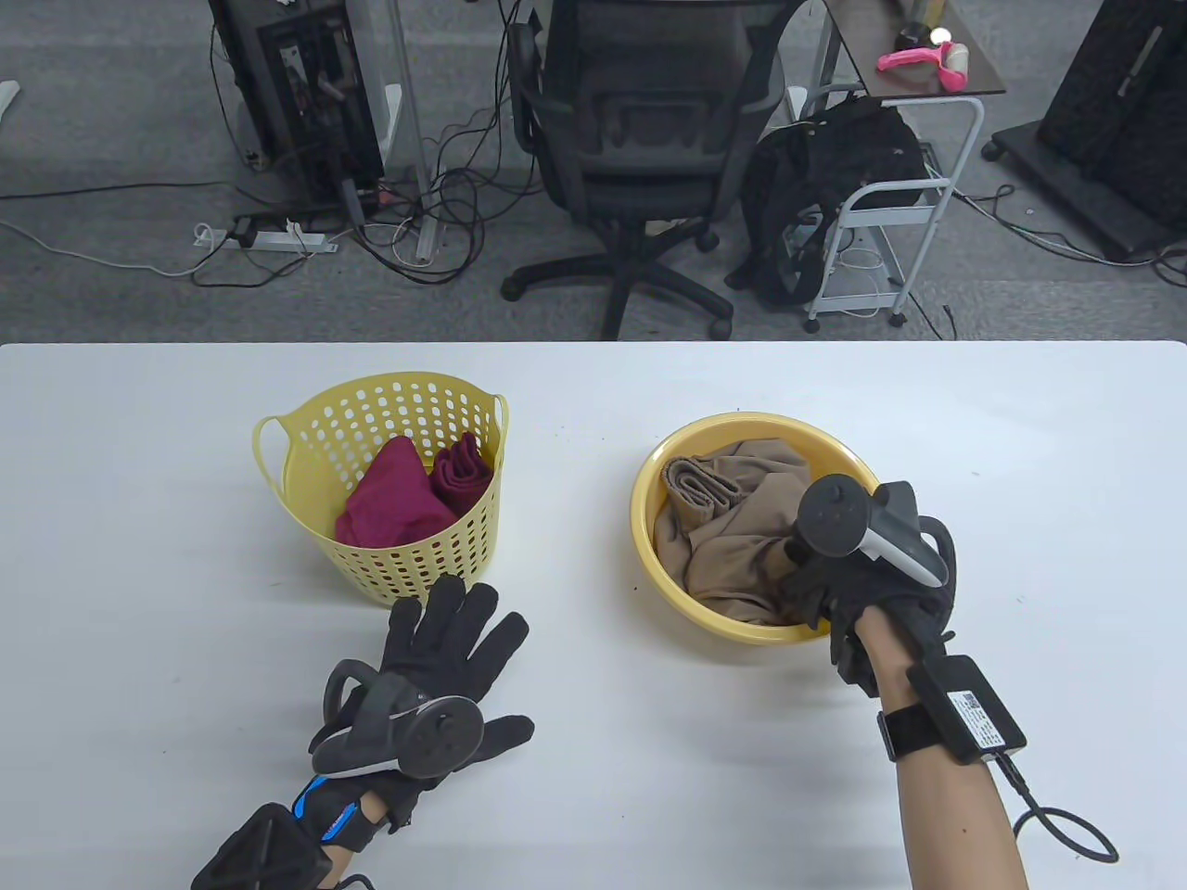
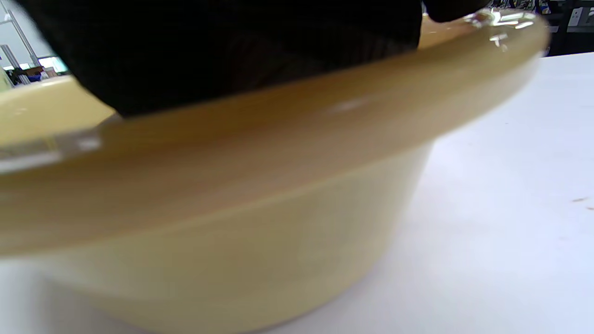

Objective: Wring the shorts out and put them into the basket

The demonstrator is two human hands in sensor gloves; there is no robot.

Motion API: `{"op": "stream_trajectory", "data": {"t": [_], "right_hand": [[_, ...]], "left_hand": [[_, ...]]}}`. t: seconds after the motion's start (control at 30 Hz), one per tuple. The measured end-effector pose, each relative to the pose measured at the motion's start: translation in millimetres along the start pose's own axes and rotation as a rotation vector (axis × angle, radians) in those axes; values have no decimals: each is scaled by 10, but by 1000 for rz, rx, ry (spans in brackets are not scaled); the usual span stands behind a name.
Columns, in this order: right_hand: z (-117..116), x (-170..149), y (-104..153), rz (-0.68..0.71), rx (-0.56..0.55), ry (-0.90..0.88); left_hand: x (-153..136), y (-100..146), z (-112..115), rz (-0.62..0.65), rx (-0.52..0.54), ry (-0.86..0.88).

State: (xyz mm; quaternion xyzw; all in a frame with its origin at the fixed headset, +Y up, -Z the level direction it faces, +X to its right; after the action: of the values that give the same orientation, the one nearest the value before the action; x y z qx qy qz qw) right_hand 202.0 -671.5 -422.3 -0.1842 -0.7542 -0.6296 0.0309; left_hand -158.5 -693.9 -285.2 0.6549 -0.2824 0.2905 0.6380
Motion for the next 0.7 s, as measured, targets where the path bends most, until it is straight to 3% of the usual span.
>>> {"op": "stream_trajectory", "data": {"t": [0.5, 0.7], "right_hand": [[355, 316, 107, 82, -69, -35], [573, 564, 205, 157, -141, -160]], "left_hand": [[24, -2, 0, 7, -1, -5], [28, -1, 0, 8, -1, -7]]}}
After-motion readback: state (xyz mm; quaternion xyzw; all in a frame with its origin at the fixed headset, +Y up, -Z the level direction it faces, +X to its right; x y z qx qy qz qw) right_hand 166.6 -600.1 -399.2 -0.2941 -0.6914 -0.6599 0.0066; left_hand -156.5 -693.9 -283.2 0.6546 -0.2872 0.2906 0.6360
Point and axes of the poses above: the tracker on the back of each hand, its own x axis roughly to the thumb side, its own y axis roughly from the fingertips to the wrist, z = x × y, the point moved 4 cm from there along -y, roughly from the wrist to the fingertips, and after that the axes turned 11 degrees about z, right-handed, at the moved point
